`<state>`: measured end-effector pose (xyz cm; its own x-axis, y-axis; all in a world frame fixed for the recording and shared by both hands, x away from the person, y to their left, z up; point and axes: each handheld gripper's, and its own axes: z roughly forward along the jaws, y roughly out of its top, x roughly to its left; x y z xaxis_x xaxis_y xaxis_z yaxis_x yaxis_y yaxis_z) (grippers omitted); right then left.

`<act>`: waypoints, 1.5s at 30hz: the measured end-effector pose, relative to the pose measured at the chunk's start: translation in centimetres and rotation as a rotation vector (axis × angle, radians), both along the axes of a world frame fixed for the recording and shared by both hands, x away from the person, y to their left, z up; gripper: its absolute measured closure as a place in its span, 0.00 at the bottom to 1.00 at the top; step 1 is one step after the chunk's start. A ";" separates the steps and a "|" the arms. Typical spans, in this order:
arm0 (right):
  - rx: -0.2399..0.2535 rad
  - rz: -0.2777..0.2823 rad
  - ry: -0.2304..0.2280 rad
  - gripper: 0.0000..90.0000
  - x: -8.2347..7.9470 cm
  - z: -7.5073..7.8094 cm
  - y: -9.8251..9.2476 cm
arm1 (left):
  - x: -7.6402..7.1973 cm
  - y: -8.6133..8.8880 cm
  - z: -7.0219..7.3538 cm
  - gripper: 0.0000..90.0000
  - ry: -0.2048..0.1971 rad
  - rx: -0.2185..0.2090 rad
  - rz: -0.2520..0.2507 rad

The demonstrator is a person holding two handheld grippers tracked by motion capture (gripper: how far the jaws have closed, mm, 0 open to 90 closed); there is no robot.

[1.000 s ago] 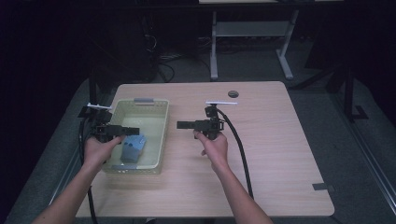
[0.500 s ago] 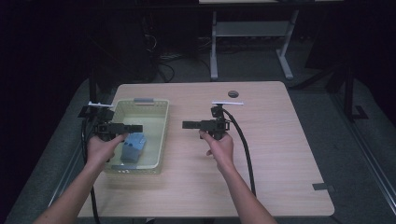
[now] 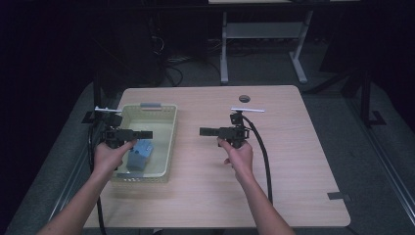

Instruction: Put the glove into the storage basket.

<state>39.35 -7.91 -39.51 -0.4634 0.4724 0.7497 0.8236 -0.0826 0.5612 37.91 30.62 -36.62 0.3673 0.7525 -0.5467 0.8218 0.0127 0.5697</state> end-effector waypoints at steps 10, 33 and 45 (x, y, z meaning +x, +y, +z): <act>0.008 -0.029 -0.004 0.45 -0.7 -0.2 -2.4 | -0.2 -3.0 0.8 0.41 -0.028 -0.023 -0.059; 0.012 -0.091 -0.003 0.43 -2.3 -0.1 -7.3 | -1.0 -9.5 1.0 0.38 -0.075 -0.064 -0.199; -0.016 -0.115 -0.017 0.42 -3.0 -0.1 -9.8 | -1.7 -13.0 0.3 0.36 -0.081 -0.065 -0.251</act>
<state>36.35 -17.74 -39.58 -0.4185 0.5351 0.7338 0.7993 -0.1666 0.5773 36.23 17.67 -36.34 0.5824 0.5968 -0.5519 0.7557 -0.1473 0.6382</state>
